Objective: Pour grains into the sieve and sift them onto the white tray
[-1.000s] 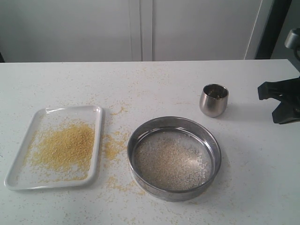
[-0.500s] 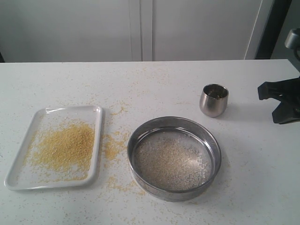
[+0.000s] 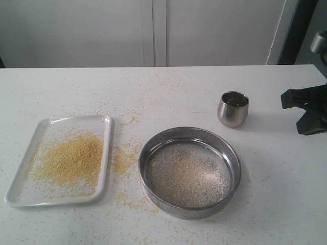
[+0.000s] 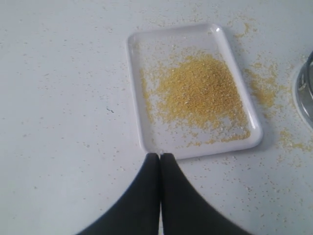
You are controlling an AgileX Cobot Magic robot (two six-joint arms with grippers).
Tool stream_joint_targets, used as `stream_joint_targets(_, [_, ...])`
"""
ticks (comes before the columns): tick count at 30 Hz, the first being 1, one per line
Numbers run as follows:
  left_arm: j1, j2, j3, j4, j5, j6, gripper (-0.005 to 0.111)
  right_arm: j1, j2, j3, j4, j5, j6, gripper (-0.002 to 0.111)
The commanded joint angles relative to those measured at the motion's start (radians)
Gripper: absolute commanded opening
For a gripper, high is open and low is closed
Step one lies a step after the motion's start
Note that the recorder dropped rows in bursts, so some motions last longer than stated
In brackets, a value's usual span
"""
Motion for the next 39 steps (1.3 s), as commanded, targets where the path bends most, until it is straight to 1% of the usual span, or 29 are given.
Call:
stream_joint_targets(1, [0.066, -0.075, 0.060, 0.016, -0.005, 0.008, 0.000, -0.006, -0.005, 0.000, -0.002, -0.007, -0.005, 0.000])
stream_joint_targets(4, [0.099, -0.124, 0.117, 0.031, -0.037, 0.008, 0.000, -0.006, -0.005, 0.000, -0.002, -0.007, -0.005, 0.000])
stream_joint_targets(7, [0.111, -0.181, 0.183, 0.054, -0.094, 0.008, 0.000, -0.006, -0.005, 0.000, -0.002, -0.007, -0.005, 0.000])
stream_joint_targets(15, [0.111, -0.320, 0.381, 0.099, -0.263, 0.010, 0.000, -0.006, -0.005, 0.000, -0.002, -0.007, -0.005, 0.000])
stream_joint_targets(20, [0.111, -0.410, 0.519, 0.110, -0.408, 0.010, 0.000, -0.006, -0.005, 0.000, -0.002, -0.007, -0.005, 0.000])
stream_joint_targets(23, [0.111, -0.454, 0.584, 0.110, -0.492, 0.010, 0.000, -0.006, -0.005, 0.000, -0.002, -0.007, -0.005, 0.000])
stream_joint_targets(28, [0.111, -0.491, 0.683, 0.110, -0.580, 0.010, 0.000, -0.006, -0.005, 0.000, -0.002, -0.007, -0.005, 0.000])
stream_joint_targets(31, [0.113, -0.491, 0.706, 0.110, -0.595, 0.010, 0.000, -0.006, -0.005, 0.000, -0.002, -0.006, -0.005, 0.000])
stream_joint_targets(34, [0.115, -0.491, 0.706, 0.113, -0.541, 0.010, 0.000, -0.006, -0.005, 0.000, -0.002, -0.006, -0.005, 0.000])
stream_joint_targets(35, [0.118, -0.491, 0.706, 0.118, -0.543, 0.012, 0.000, -0.006, -0.005, 0.000, -0.002, -0.006, -0.005, 0.000])
stream_joint_targets(39, [0.156, -0.491, 0.706, 0.118, -0.543, 0.012, 0.000, -0.006, -0.005, 0.000, -0.002, -0.006, -0.005, 0.000])
